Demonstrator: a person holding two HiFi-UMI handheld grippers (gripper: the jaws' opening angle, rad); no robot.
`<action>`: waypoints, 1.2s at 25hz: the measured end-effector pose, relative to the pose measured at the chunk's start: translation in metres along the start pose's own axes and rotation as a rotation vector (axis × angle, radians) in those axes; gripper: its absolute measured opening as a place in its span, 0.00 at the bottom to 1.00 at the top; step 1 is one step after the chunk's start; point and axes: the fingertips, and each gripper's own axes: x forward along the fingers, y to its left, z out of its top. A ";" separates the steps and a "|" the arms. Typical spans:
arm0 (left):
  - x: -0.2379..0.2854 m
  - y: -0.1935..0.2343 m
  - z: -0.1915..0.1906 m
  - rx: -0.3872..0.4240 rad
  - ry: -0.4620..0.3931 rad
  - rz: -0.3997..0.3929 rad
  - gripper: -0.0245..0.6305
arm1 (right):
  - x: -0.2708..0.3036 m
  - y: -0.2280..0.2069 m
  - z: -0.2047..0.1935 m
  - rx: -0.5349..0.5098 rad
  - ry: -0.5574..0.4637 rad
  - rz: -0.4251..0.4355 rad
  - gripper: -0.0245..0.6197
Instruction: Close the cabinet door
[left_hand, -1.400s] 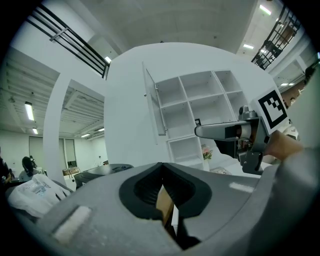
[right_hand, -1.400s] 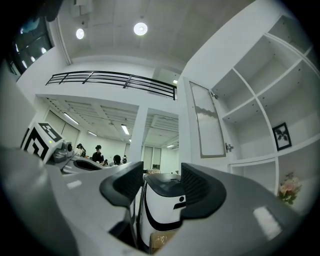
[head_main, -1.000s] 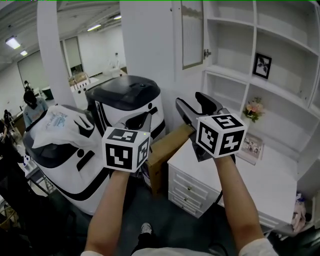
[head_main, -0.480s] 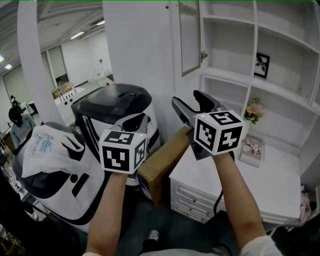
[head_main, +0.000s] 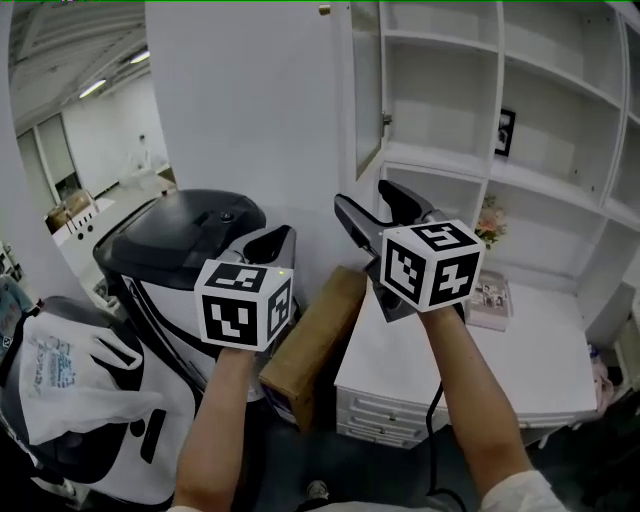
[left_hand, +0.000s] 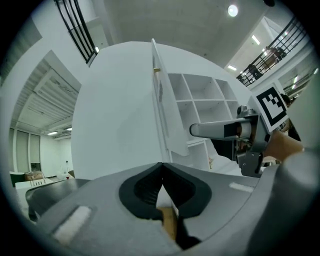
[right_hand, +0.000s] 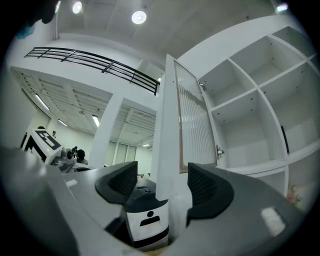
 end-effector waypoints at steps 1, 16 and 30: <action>0.007 0.002 0.000 0.001 -0.001 -0.019 0.03 | 0.005 -0.003 0.001 -0.002 -0.001 -0.016 0.50; 0.064 0.037 0.009 0.000 -0.071 -0.207 0.04 | 0.060 -0.016 0.000 -0.011 0.002 -0.165 0.50; 0.083 0.030 0.009 0.001 -0.101 -0.291 0.04 | 0.062 -0.025 0.001 -0.009 -0.016 -0.240 0.36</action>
